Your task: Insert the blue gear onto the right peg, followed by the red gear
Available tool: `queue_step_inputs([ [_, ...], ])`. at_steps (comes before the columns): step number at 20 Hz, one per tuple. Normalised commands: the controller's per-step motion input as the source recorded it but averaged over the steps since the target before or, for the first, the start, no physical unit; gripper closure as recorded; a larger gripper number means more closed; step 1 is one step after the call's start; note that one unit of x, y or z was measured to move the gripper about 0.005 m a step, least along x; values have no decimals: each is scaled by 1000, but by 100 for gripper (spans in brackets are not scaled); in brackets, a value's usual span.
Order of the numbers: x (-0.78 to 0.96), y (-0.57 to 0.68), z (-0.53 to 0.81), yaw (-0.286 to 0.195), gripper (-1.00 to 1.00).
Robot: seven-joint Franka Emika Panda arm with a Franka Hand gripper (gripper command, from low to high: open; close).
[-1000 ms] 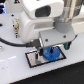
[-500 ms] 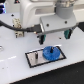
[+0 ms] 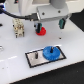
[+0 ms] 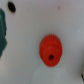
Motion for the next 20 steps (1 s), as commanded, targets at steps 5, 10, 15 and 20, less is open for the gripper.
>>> queue_step_inputs([
  [5,-549,-4,-243,0,-100],
  [10,-411,-15,-290,0,-100],
  [15,-333,-12,-296,0,-100],
  [20,-296,-7,-282,0,-100],
])
